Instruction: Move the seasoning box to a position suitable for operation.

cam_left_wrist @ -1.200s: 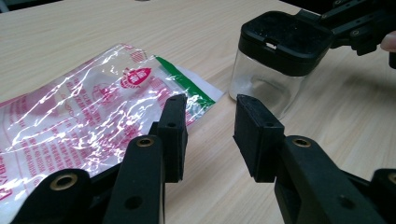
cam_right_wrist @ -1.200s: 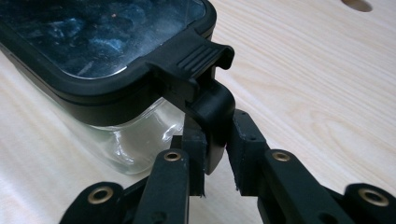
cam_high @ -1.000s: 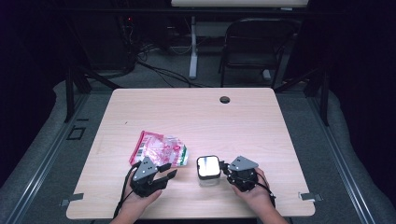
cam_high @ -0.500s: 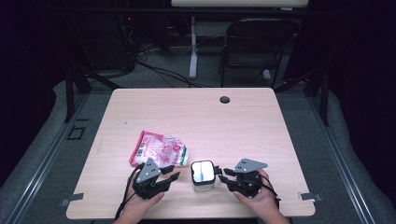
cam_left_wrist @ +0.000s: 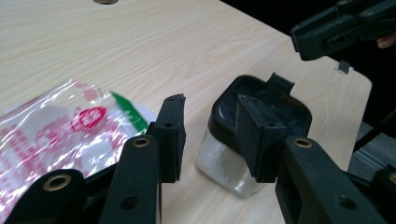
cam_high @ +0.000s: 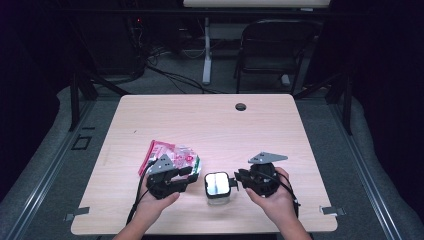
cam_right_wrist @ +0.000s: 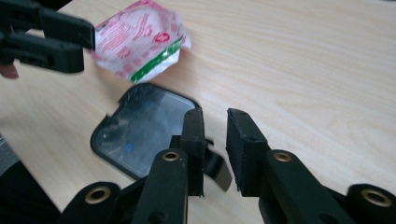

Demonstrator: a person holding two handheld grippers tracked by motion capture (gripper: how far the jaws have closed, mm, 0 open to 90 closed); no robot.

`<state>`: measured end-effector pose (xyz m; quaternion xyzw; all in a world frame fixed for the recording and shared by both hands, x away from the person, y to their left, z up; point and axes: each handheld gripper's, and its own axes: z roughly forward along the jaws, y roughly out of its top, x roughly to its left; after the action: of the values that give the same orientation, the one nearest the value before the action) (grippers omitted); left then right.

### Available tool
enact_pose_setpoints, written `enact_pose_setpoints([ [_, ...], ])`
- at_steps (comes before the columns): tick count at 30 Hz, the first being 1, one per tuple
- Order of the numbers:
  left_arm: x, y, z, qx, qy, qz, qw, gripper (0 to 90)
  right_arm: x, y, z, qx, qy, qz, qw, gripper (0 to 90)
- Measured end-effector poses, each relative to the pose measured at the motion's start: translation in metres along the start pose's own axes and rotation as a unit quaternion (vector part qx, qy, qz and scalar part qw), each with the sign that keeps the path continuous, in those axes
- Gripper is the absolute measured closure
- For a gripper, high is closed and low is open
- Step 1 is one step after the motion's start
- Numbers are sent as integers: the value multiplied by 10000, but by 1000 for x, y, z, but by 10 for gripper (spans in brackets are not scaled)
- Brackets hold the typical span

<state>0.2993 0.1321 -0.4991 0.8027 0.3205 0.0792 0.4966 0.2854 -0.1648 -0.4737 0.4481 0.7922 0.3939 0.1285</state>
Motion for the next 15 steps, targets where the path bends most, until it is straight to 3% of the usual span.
enact_pose_setpoints([
  [2, -2, 0, 4, -6, -56, 2, 10000, 624, 0, 7, 2, 40, -17, 58, 10000, 771],
  [5, -4, -5, 9, 119, -65, 164, 9998, 591, -1, 9, 11, 179, -14, 360, 9992, 779],
  [7, -3, -6, 11, 150, -41, 152, 9998, 590, 1, 6, 14, 276, -59, 358, 9990, 779],
  [12, -2, -7, 15, 246, -207, 81, 9995, 667, 2, -1, 15, 240, -95, 475, 9985, 784],
  [15, -5, -9, 16, 342, -117, 178, 9992, 717, 1, -6, 17, 229, 23, 585, 9980, 784],
])
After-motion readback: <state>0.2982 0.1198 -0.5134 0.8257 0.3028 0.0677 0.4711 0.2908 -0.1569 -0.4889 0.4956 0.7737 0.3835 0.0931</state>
